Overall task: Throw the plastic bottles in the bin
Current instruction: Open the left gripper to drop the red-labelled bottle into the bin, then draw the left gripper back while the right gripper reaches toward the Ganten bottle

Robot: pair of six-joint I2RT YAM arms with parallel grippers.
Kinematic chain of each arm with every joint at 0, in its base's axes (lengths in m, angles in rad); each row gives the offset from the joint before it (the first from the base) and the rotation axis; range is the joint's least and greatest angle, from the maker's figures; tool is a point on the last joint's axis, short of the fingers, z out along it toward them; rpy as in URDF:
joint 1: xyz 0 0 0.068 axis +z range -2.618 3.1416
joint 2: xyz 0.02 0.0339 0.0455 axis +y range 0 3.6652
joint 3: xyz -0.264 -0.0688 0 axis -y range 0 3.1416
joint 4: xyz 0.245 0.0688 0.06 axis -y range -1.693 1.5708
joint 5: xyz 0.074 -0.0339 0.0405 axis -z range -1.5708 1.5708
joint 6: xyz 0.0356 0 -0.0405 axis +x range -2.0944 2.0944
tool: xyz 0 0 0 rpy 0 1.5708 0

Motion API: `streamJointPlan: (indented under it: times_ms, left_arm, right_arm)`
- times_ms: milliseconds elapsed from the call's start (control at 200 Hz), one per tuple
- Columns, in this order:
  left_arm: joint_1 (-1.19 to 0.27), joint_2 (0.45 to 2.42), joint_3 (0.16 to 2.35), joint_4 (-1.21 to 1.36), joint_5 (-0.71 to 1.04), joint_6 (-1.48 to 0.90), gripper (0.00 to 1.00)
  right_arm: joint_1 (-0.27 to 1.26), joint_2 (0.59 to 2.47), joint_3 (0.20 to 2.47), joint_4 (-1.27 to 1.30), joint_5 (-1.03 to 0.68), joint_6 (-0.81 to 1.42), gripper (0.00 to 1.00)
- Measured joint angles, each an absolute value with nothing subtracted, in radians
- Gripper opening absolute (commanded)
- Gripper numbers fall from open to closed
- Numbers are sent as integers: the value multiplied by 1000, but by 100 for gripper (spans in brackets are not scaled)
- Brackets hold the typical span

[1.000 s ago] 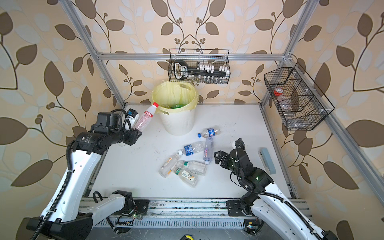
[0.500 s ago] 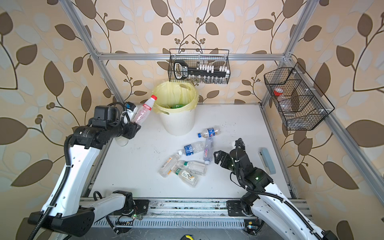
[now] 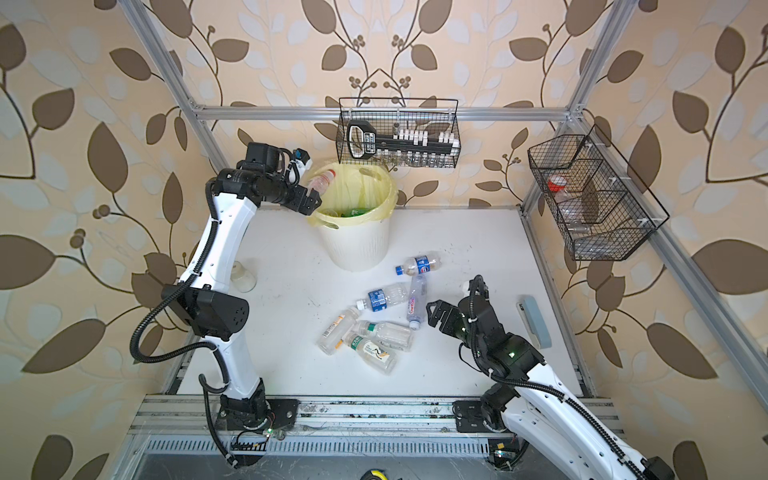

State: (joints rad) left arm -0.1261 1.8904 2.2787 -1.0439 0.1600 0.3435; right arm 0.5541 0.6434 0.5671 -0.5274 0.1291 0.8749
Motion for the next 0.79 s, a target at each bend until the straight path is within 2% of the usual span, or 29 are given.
streamJointPlan:
  times_ms: [230,425,795]
  left_arm:
    - [-132,1642,2223,-971,175,310,99]
    - [-132,1576,2264,-963,157,312,99]
    - [-132,1454,1855,-952,119,316,99]
  right_arm:
    - [554,641,567,-534,134,875,100]
    - [554,692,567,-519,133,875,100]
    - [554,709,567,-503,130,871,100]
